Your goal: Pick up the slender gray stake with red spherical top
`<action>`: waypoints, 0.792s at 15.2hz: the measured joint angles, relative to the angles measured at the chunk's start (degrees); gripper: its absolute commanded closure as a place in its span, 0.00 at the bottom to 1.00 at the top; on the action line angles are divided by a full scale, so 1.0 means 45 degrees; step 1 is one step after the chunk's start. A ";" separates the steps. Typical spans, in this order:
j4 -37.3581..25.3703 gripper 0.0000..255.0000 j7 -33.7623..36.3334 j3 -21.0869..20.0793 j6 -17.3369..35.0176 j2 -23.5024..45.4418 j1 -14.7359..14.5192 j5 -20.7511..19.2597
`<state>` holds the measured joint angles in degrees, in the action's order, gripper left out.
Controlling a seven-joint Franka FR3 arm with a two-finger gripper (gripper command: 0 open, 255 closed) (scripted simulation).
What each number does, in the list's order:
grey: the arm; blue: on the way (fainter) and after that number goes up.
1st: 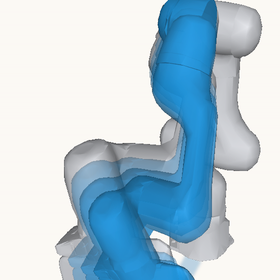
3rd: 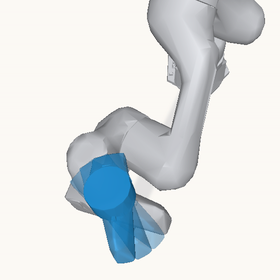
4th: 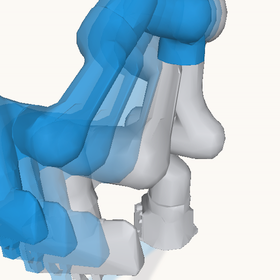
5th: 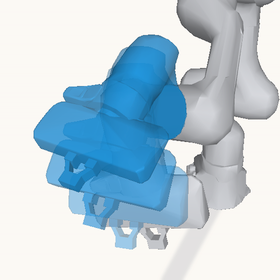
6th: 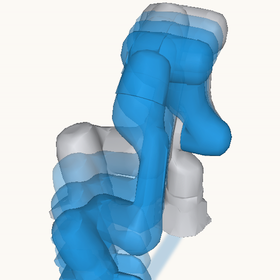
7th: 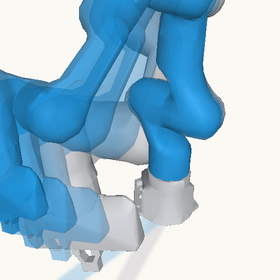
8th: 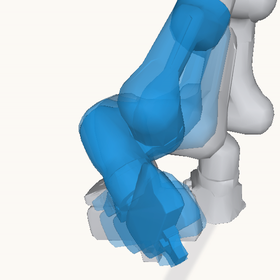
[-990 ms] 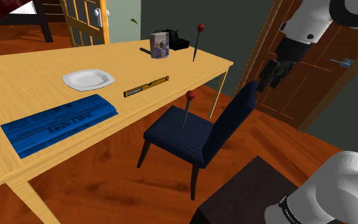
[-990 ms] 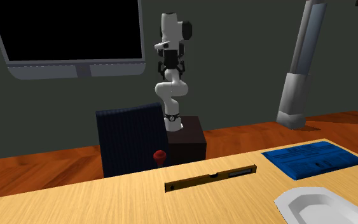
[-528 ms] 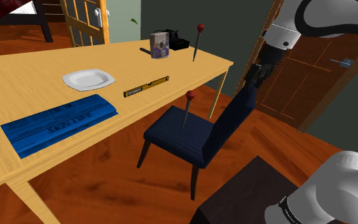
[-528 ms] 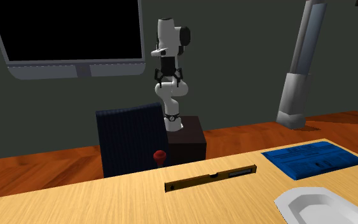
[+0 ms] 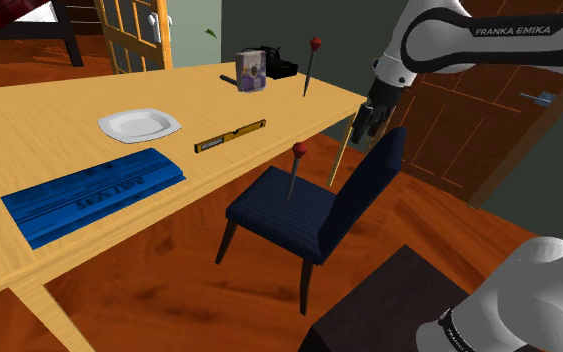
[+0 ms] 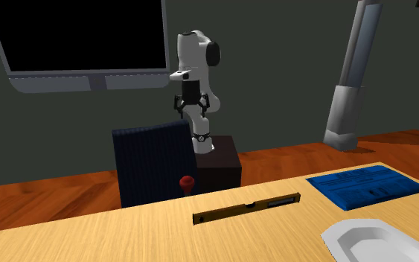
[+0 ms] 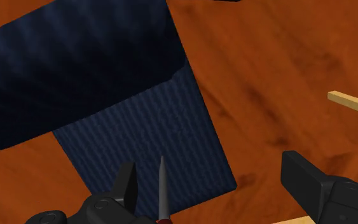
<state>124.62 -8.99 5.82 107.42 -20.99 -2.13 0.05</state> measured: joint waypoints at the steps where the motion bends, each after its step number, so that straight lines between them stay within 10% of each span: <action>1: -0.0226 0.00 -0.0243 0.0097 0.0249 0.0470 -0.0011 0.0021; 12: -0.3811 0.00 -0.2430 0.0444 0.2043 0.5800 -0.0113 0.0770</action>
<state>107.47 -19.93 7.82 116.61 5.11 -2.64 3.51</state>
